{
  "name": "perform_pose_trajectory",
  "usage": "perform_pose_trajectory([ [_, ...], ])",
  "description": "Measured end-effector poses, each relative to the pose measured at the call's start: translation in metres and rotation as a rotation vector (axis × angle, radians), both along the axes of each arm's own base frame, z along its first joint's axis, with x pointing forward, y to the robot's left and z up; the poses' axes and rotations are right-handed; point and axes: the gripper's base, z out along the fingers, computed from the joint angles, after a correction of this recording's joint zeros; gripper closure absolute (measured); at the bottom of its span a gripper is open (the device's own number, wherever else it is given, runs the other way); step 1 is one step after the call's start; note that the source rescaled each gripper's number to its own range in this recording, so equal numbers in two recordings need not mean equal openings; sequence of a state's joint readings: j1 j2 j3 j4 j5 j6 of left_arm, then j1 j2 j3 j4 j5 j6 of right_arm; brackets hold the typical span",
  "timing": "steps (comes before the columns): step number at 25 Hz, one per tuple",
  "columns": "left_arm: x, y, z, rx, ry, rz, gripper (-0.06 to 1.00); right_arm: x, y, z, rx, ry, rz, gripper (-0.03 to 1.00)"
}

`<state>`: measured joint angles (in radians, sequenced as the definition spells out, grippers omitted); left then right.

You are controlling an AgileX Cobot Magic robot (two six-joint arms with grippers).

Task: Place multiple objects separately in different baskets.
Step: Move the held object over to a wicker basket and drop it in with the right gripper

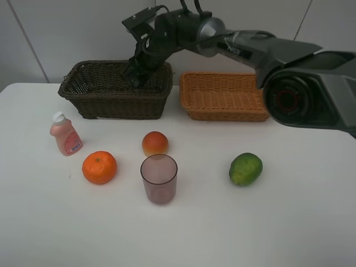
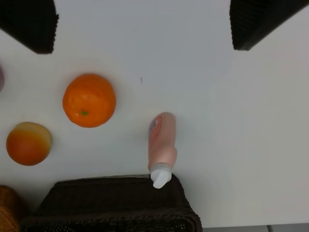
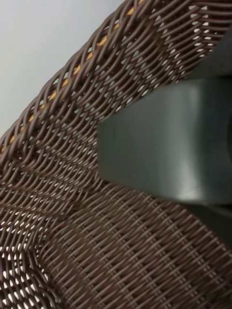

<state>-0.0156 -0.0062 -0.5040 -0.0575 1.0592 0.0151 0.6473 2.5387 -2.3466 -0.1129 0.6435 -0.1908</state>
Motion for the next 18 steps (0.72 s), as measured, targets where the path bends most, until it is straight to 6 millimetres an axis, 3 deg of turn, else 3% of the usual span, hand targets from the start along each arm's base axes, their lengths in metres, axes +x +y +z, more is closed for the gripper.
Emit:
perform_pose_trajectory([
  [10,0.0,0.0,0.0,0.0,0.0,0.0,0.02,0.0025,-0.0063,-0.0018,-0.012,0.025,-0.015,0.95],
  [11,0.0,0.0,0.0,0.0,0.0,0.0,0.02,0.0024,-0.0062,-0.0018,-0.01,0.026,-0.015,0.85],
  [14,0.0,0.0,0.0,0.0,0.0,0.0,0.02,0.0035,-0.0048,0.0005,0.011,0.005,-0.013,0.37],
  [16,0.0,0.0,0.0,0.0,0.0,0.0,0.02,0.0037,-0.0046,0.0009,0.014,0.002,-0.012,0.21],
  [18,0.0,0.0,0.0,0.0,0.0,0.0,0.02,0.0038,-0.0044,0.0011,0.017,0.0,-0.012,0.17],
])
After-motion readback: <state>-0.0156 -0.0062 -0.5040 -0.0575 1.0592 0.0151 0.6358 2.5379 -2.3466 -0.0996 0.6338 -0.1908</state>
